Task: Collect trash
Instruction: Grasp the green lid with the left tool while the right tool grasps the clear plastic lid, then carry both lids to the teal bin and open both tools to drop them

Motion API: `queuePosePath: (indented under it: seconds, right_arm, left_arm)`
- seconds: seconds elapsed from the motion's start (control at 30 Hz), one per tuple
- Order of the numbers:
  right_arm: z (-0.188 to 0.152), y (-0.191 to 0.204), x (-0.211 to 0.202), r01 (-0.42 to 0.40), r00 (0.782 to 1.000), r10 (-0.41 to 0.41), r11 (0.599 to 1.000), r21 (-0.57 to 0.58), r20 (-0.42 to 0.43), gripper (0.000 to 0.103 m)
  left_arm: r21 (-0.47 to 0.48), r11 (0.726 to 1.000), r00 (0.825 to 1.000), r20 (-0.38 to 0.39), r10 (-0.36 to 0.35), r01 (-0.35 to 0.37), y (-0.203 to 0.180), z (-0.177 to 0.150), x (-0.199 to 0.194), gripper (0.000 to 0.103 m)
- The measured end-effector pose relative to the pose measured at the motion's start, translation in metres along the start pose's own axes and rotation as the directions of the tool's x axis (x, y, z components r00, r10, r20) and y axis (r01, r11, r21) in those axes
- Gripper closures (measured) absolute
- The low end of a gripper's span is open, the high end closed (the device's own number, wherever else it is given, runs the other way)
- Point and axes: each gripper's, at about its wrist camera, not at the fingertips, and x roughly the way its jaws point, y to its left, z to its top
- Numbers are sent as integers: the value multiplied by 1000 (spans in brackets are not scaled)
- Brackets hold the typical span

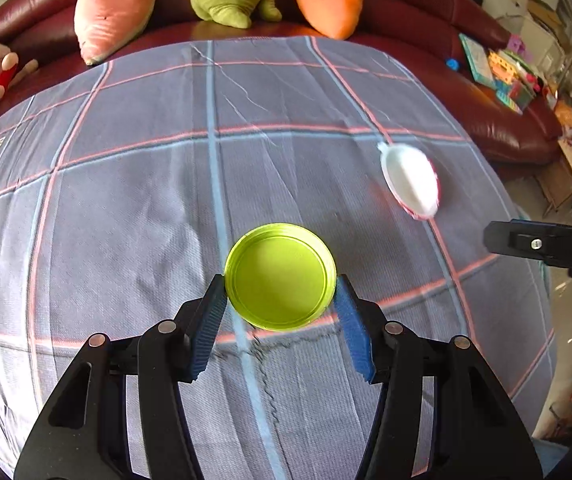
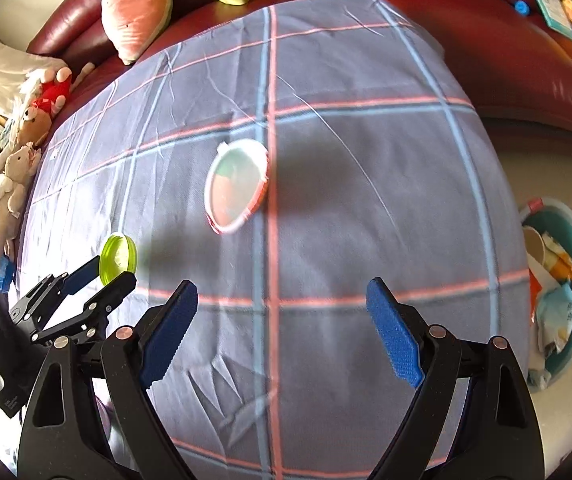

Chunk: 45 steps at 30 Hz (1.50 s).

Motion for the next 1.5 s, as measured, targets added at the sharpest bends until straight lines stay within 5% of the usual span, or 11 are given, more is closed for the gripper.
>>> queuePosePath:
  seconds: [0.2, 0.37, 0.4, 0.47, 0.67, 1.17, 1.5]
  right_arm:
    - [28, 26, 30, -25, 1000, 25, 999, -48, -4, 21]
    - [40, 42, 55, 49, 999, -48, 994, -102, 15, 21]
    - [42, 43, 58, 69, 997, -67, 992, -106, 22, 28]
    - [43, 42, 63, 92, 996, -89, 990, -111, 32, 58]
    - [38, 32, 50, 52, 998, -48, 994, -94, 51, 58]
    - [-7, -72, -55, -5, 982, -6, 998, 56, 186, 57]
    - [-62, -185, -124, -3, 957, -66, 972, 235, 283, 57]
  left_arm:
    - [-67, 998, 1000, 21, -17, 18, 25, 17, -7, 47]
    - [-92, 995, 1000, 17, -22, 24, 35, 24, -6, 47]
    - [-94, 995, 1000, 15, -21, 22, 35, 25, -5, 47]
    - [-96, 995, 1000, 12, -21, 23, 35, 26, -3, 47]
    - [-73, 997, 999, 8, -36, 36, 20, 31, 0, 47]
    - [105, 988, 994, 11, -111, 109, -99, 29, -13, 47]
    - [290, 941, 984, -37, -173, 176, -218, 17, -7, 47]
